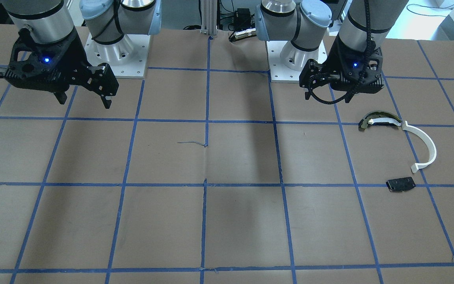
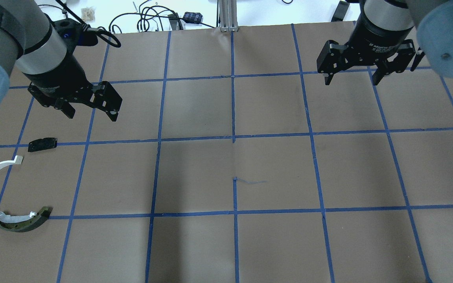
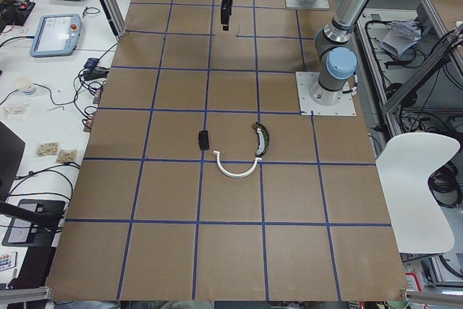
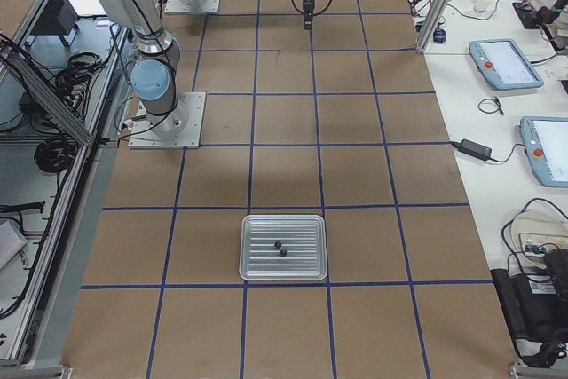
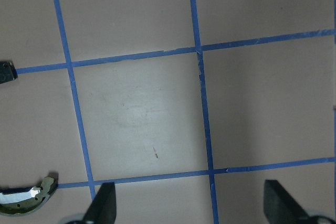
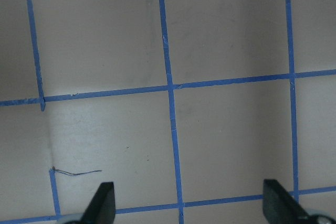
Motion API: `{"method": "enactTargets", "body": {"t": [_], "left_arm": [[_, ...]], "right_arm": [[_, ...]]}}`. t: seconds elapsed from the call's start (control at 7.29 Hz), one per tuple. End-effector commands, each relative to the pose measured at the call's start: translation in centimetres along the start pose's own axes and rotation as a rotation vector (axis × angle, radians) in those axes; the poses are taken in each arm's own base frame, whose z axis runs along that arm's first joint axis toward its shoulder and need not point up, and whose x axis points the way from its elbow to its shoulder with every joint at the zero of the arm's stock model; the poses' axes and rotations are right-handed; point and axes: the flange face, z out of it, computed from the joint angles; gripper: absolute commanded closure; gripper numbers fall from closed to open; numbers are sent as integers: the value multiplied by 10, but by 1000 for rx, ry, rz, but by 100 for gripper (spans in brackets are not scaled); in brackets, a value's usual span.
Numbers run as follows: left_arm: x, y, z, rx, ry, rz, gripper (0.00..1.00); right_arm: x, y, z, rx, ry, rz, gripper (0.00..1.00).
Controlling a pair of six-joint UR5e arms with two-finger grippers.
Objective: Place bearing gear from tray to pile
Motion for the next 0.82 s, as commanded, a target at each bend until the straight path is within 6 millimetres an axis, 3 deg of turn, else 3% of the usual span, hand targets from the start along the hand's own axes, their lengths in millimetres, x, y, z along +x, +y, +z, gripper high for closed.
{"method": "enactTargets", "body": {"t": [0.0,0.41,0.55,0.69], "left_arm": [[0,0,-1,1,0,-3,0],[0,-3,-1,18,-2,-8,0],[0,-3,0,16,-1,-8,0],[0,-3,0,15,-1,-8,0]], "right_arm": [[1,0,0,1,8,-5,0],[13,-4,4,-14,20,-11,0],[48,-11,5,-26,61,-49,0],[108,-19,6,-55,99,-55,0]]}}
